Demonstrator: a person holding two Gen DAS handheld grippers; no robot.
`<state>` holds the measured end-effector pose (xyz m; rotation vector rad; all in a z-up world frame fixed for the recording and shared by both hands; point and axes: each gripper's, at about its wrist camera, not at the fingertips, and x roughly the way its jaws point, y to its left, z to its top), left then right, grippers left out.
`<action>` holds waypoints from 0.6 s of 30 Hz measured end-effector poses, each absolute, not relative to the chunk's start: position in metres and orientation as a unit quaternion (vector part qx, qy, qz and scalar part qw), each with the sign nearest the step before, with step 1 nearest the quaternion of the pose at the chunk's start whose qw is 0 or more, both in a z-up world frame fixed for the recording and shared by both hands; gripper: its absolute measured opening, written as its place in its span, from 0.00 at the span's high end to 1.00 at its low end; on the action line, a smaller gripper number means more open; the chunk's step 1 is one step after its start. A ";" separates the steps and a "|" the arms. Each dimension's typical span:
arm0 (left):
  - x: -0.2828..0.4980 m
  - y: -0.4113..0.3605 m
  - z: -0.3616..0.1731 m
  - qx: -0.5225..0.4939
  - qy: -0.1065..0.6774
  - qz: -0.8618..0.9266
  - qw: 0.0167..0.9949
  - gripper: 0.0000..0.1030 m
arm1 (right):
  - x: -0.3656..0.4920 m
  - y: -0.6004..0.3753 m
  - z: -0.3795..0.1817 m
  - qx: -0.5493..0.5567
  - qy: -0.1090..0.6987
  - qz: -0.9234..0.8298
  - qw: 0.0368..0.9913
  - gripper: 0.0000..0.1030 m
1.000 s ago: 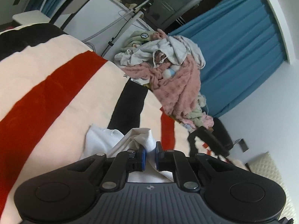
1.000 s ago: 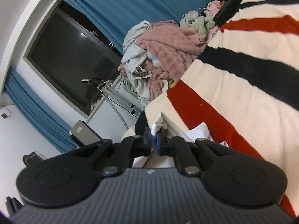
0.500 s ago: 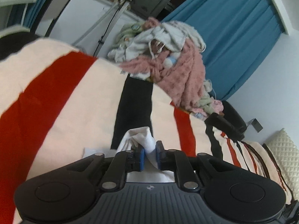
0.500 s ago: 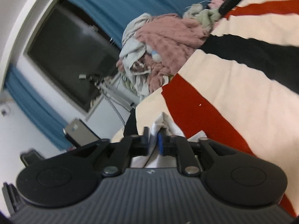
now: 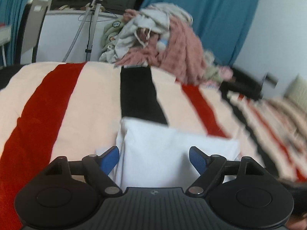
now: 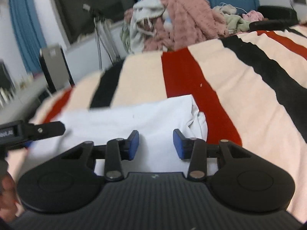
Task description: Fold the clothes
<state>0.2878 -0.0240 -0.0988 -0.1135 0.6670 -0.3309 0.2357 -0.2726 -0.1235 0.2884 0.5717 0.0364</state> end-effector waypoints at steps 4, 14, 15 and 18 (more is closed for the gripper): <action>0.285 -0.030 -0.111 -0.036 0.328 -0.154 0.931 0.21 | 0.228 -0.265 -0.122 0.123 0.277 0.017 0.953 0.59; 0.230 -0.036 -0.087 -0.014 0.298 -0.150 0.943 0.21 | 0.172 -0.263 -0.095 0.131 0.266 0.031 0.955 0.58; 0.224 -0.037 -0.087 -0.012 0.298 -0.150 0.943 0.21 | 0.165 -0.264 -0.097 0.133 0.271 0.031 0.953 0.58; 0.206 -0.041 -0.087 -0.003 0.298 -0.150 0.943 0.21 | 0.145 -0.261 -0.101 0.113 0.281 0.027 0.953 0.58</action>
